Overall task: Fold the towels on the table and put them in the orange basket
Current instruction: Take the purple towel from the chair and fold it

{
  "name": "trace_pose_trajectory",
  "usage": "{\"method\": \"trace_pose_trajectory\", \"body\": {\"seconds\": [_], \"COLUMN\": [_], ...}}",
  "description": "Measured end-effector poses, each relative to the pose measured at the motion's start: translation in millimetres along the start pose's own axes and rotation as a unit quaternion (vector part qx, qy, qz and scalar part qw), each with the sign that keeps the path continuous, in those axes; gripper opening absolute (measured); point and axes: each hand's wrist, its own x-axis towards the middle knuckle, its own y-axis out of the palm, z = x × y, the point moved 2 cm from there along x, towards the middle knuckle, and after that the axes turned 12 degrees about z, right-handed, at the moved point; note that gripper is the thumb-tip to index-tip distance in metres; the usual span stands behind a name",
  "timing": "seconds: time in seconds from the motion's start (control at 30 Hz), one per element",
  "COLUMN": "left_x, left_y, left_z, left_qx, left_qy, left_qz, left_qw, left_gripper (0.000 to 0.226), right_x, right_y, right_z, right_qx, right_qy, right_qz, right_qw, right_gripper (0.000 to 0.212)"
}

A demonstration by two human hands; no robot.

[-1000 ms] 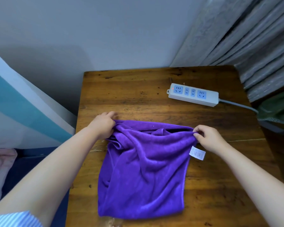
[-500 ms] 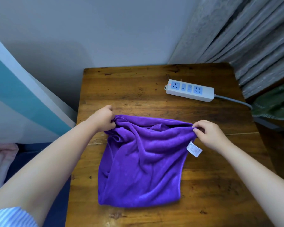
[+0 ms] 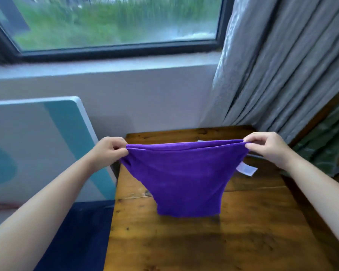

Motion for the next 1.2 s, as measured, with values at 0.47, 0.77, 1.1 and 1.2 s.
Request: {"method": "trace_pose_trajectory", "body": {"seconds": [0.47,0.77,1.1,1.2], "left_x": [-38.7,-23.0,-14.8,-13.6], "left_y": [-14.1,-0.3,21.0,18.7], "left_z": [-74.6,-108.6,-121.7,-116.1], "left_qx": [0.078,0.400,0.495,0.469], "left_qy": [-0.008,-0.027,-0.058,-0.066], "left_qz": [-0.113,-0.127,-0.145,-0.185], "left_qw": [0.990,0.907,0.855,0.861], "left_gripper": [0.026,0.030,0.023,0.023], "right_x": [-35.8,-49.8,-59.2,-58.7], "right_y": [-73.4,-76.5,-67.8,-73.7], "right_z": [92.3,110.6,83.4,83.7], "right_qx": [-0.053,-0.312,-0.392,-0.365], "right_qy": [-0.060,-0.068,-0.051,-0.075], "right_qz": [-0.003,-0.030,-0.020,-0.107], "right_qw": [0.997,0.947,0.918,0.922], "right_gripper": [0.038,0.039,0.036,0.059]}}
